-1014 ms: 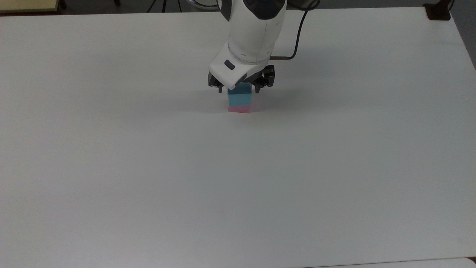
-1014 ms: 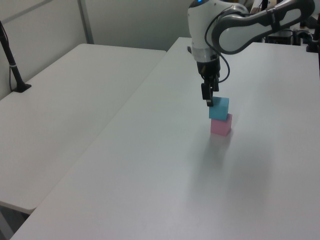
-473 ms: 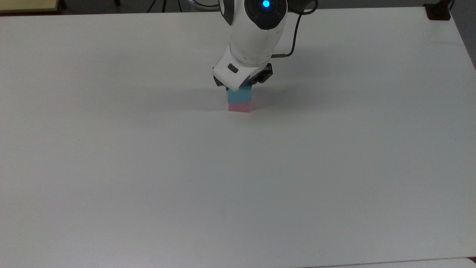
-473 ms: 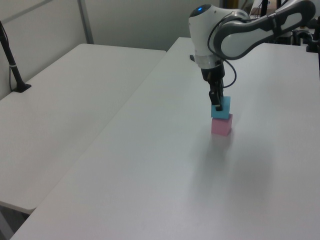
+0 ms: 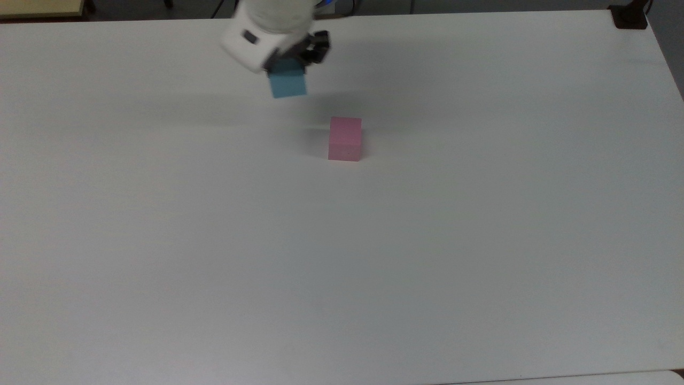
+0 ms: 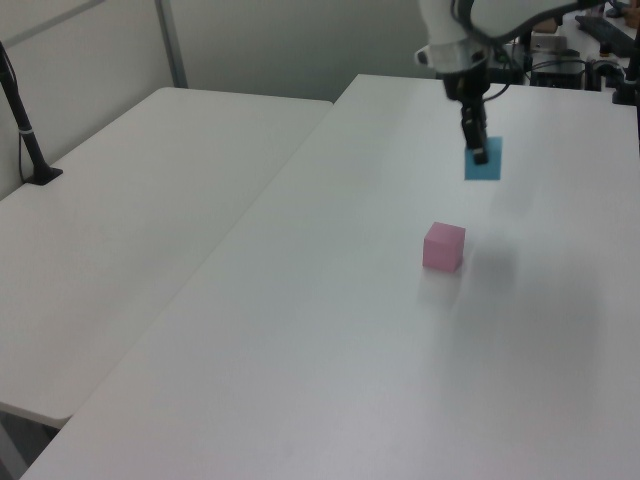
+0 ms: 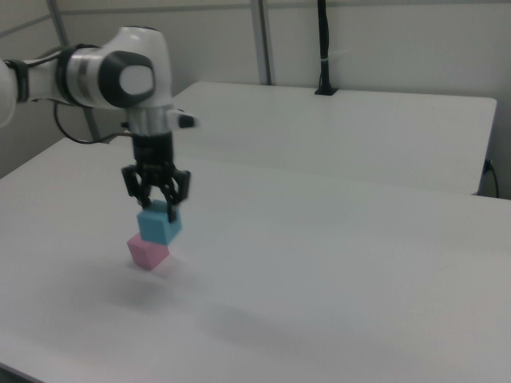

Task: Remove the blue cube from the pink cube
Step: 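Lift the light-blue cube off the pink cube and carry it aside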

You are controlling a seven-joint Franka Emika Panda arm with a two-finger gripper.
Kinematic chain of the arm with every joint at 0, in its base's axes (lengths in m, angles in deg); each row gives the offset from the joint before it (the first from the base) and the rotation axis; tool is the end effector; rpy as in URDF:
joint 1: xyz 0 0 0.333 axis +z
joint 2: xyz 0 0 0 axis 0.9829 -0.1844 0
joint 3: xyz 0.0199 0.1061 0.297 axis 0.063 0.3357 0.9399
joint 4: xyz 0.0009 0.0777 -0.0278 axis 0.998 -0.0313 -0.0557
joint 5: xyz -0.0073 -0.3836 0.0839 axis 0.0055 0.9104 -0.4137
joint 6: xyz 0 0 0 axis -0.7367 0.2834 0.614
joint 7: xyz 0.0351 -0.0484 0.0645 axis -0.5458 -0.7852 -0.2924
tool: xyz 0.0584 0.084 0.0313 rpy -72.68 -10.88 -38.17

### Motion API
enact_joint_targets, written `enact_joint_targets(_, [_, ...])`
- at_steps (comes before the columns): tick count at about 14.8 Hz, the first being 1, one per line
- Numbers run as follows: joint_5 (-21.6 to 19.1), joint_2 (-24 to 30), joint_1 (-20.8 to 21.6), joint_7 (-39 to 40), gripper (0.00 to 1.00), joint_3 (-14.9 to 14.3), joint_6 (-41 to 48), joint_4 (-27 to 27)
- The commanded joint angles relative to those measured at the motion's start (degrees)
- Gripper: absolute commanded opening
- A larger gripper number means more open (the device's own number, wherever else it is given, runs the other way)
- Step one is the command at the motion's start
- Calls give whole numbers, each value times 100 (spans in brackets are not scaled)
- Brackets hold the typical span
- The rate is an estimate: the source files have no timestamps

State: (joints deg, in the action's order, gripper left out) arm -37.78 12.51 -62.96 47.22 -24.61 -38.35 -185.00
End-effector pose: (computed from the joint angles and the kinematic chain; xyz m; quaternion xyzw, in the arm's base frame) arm 0.5694 0.0159 0.4767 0.9872 0.0845 -0.1342 0.0182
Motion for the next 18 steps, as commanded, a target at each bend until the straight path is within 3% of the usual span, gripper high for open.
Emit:
enact_joint_targets(1, [150, 255, -655, 568, 16, -165, -189, -765])
enact_joint_targets(4, [274, -35, -1017, 762, 17, -165, -812, -967])
enact_joint_targets(8, [529, -238, -1202, 815, 17, -165, -1568, -1414])
enact_joint_targets(11, [538, -256, -1211, 815, 27, -165, -1702, -1539])
enact_joint_targets(12, [538, -256, -1220, 824, 32, -165, -1693, -1539])
enact_joint_targets(13, [538, -256, -1246, 850, 50, -165, -1684, -1539])
enact_joint_targets(14, [538, -256, -1264, 842, 95, -165, -1632, -1539])
enact_joint_targets(15, [529, -230, -1264, 842, 100, -165, -1579, -1530])
enact_joint_targets(18, [529, -72, -1229, 772, 100, -165, -949, -1224])
